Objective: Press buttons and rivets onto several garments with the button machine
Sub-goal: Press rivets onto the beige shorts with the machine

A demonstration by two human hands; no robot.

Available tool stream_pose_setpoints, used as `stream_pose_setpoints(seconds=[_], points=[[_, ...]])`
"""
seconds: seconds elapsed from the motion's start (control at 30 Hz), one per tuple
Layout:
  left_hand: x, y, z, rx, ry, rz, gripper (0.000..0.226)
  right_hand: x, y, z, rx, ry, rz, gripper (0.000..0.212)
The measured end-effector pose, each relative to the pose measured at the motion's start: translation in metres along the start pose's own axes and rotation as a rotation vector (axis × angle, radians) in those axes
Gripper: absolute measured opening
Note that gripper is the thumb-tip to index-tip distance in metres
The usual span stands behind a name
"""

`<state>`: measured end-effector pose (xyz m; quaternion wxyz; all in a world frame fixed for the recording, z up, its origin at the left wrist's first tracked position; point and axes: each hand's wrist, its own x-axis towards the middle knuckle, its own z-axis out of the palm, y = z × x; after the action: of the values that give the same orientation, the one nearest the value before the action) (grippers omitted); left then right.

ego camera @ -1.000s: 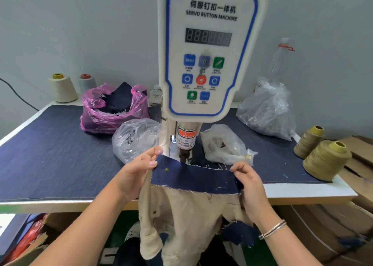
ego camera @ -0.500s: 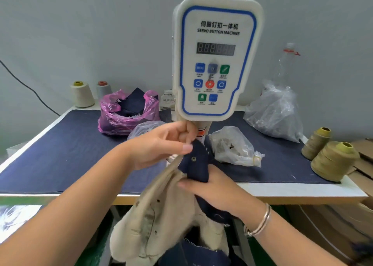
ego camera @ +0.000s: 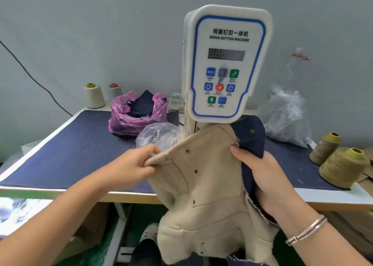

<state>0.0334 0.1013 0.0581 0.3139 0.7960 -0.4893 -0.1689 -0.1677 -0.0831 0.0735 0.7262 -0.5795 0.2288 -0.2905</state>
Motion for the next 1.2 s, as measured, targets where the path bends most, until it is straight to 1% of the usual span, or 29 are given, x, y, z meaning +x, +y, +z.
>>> stream_pose_setpoints(seconds=[0.07, 0.13, 0.17, 0.2, 0.23, 0.27, 0.3, 0.33, 0.37, 0.4, 0.43, 0.47, 0.5, 0.53, 0.57, 0.63, 0.67, 0.7, 0.73, 0.8, 0.83, 0.87, 0.93, 1.0, 1.07, 1.13, 1.17, 1.2], points=[[0.005, 0.007, -0.015, -0.158, 0.016, -0.001, 0.013, 0.001, -0.002, -0.013, -0.06, 0.077, -0.016, 0.016], [0.009, 0.025, -0.028, -0.319, 0.007, 0.066, 0.004, 0.002, 0.0, -0.028, -0.176, 0.171, -0.033, 0.018], [0.011, 0.037, -0.032, -0.366, 0.011, 0.106, 0.002, 0.001, 0.003, -0.033, -0.254, 0.221, -0.061, 0.026], [0.014, 0.047, -0.035, -0.384, 0.014, 0.143, 0.005, -0.002, 0.006, -0.035, -0.344, 0.279, -0.115, 0.038], [0.017, 0.058, -0.035, -0.383, 0.012, 0.175, 0.008, -0.008, 0.009, -0.034, -0.435, 0.33, -0.205, 0.052], [0.021, 0.066, -0.035, -0.373, 0.005, 0.198, 0.011, -0.016, 0.013, -0.03, -0.529, 0.361, -0.345, 0.064], [0.023, 0.076, -0.034, -0.365, -0.011, 0.213, 0.015, -0.024, 0.017, -0.025, -0.644, 0.353, -0.532, 0.069], [0.026, 0.082, -0.033, -0.365, -0.035, 0.221, 0.021, -0.03, 0.02, -0.018, -0.777, 0.304, -0.719, 0.07], [0.028, 0.087, -0.032, -0.372, -0.061, 0.221, 0.026, -0.034, 0.023, -0.011, -0.907, 0.231, -0.861, 0.07], [0.029, 0.089, -0.032, -0.385, -0.084, 0.218, 0.031, -0.034, 0.022, -0.003, -1.017, 0.145, -0.95, 0.074], [0.029, 0.091, -0.032, -0.405, -0.101, 0.215, 0.035, -0.031, 0.018, 0.007, -1.098, 0.059, -0.972, 0.079], [0.028, 0.089, -0.031, -0.422, -0.115, 0.212, 0.038, -0.027, 0.013, 0.019, -1.158, -0.013, -0.95, 0.085], [0.026, 0.086, -0.031, -0.441, -0.135, 0.216, 0.036, -0.022, 0.007, 0.03, -1.196, -0.06, -0.907, 0.089], [0.023, 0.082, -0.03, -0.463, -0.157, 0.222, 0.031, -0.018, 0.003, 0.041, -1.205, -0.085, -0.868, 0.087], [0.019, 0.076, -0.029, -0.484, -0.171, 0.227, 0.028, -0.015, -0.001, 0.05, -1.188, -0.101, -0.849, 0.08], [0.01, 0.061, -0.027, -0.554, -0.143, 0.213, 0.028, -0.012, -0.007, 0.059, -1.146, -0.127, -0.863, 0.052], [0.005, 0.051, -0.024, -0.595, -0.131, 0.186, 0.034, -0.01, -0.011, 0.058, -1.124, -0.137, -0.853, 0.038], [-0.002, 0.04, -0.02, -0.62, -0.155, 0.149, 0.044, -0.008, -0.015, 0.056, -1.087, -0.148, -0.81, 0.027], [-0.008, 0.03, -0.013, -0.634, -0.215, 0.112, 0.06, -0.007, -0.021, 0.052, -1.05, -0.149, -0.76, 0.023], [-0.023, 0.015, 0.008, -0.67, -0.392, 0.061, 0.093, -0.005, -0.035, 0.047, -1.027, -0.1, -0.732, 0.028], [-0.031, 0.013, 0.02, -0.684, -0.462, 0.052, 0.099, -0.006, -0.041, 0.046, -1.039, -0.072, -0.745, 0.03], [-0.036, 0.014, 0.033, -0.692, -0.496, 0.051, 0.1, -0.008, -0.047, 0.048, -1.062, -0.045, -0.769, 0.032], [-0.041, 0.021, 0.054, -0.689, -0.475, 0.052, 0.101, -0.015, -0.053, 0.053, -1.132, 0.009, -0.809, 0.032], [-0.04, 0.036, 0.068, -0.728, -0.437, 0.055, 0.104, -0.019, -0.053, 0.057, -1.233, 0.054, -0.85, 0.027], [-0.039, 0.052, 0.078, -0.76, -0.441, 0.117, 0.098, -0.021, -0.053, 0.06, -1.326, 0.075, -0.893, 0.026], [-0.036, 0.066, 0.089, -0.683, -0.409, 0.194, 0.096, -0.022, -0.052, 0.062, -1.384, 0.093, -0.902, 0.031], [-0.035, 0.069, 0.095, -0.637, -0.368, 0.197, 0.098, -0.023, -0.052, 0.062, -1.378, 0.086, -0.909, 0.033], [-0.033, 0.069, 0.1, -0.585, -0.32, 0.159, 0.102, -0.024, -0.053, 0.061, -1.354, 0.068, -0.917, 0.033]])
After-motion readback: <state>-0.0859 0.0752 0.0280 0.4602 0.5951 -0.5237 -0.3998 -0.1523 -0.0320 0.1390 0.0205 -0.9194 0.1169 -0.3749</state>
